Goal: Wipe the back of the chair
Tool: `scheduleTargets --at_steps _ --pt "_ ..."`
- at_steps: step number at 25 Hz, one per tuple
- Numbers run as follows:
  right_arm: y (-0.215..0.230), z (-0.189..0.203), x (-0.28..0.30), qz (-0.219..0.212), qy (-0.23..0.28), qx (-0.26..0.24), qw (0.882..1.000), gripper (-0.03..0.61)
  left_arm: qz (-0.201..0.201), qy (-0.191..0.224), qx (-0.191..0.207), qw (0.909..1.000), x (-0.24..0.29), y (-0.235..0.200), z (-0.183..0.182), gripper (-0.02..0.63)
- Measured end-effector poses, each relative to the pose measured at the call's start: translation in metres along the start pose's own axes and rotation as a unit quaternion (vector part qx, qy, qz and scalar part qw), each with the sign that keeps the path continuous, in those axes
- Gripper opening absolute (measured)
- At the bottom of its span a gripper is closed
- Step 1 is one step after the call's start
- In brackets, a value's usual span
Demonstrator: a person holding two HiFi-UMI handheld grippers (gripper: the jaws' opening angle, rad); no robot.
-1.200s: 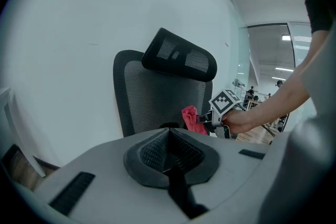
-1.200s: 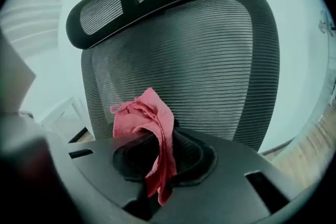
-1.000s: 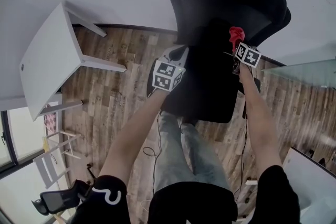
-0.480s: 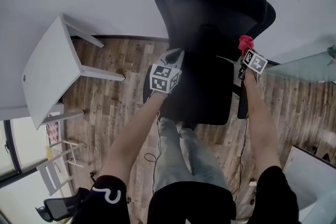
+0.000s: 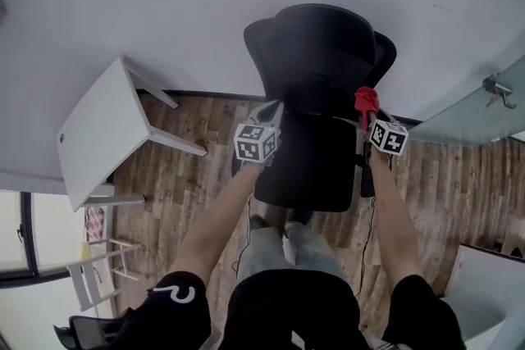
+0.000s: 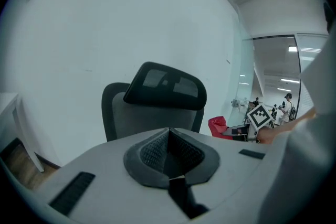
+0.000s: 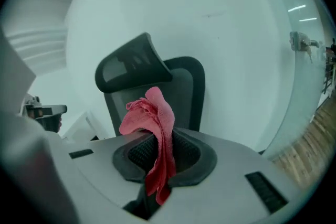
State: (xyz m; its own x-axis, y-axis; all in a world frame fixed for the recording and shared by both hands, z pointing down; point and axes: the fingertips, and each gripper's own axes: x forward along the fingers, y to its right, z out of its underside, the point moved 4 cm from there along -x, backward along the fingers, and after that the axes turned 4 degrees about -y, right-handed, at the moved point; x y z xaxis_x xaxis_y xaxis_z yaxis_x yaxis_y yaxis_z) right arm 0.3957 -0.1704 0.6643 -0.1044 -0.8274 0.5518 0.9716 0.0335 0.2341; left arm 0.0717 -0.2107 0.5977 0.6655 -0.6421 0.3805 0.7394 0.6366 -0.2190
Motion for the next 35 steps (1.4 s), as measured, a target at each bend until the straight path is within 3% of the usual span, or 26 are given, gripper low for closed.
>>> scheduleTargets --at_steps 4,10,20,28,35 --pt "-0.043 -0.018 -0.040 -0.044 0.036 -0.014 0.998 0.067 0.009 0.018 0.014 0.9997 -0.033 0.019 -0.019 0.026" --pt "-0.099 -0.023 -0.108 -0.060 0.062 -0.052 0.995 0.066 0.013 0.039 0.032 0.9986 -0.103 0.042 -0.021 0.026" --pt "-0.160 0.024 -0.237 -0.075 0.082 -0.078 0.991 0.066 -0.014 0.076 0.031 0.9965 -0.224 0.091 0.009 0.026" --pt "-0.179 0.056 -0.306 -0.082 0.086 -0.099 0.988 0.066 -0.014 0.099 0.049 0.9938 -0.272 0.151 0.008 0.026" --pt "-0.188 0.063 -0.342 -0.090 0.096 -0.100 0.986 0.066 -0.016 0.097 0.054 0.9937 -0.300 0.174 0.020 0.026"
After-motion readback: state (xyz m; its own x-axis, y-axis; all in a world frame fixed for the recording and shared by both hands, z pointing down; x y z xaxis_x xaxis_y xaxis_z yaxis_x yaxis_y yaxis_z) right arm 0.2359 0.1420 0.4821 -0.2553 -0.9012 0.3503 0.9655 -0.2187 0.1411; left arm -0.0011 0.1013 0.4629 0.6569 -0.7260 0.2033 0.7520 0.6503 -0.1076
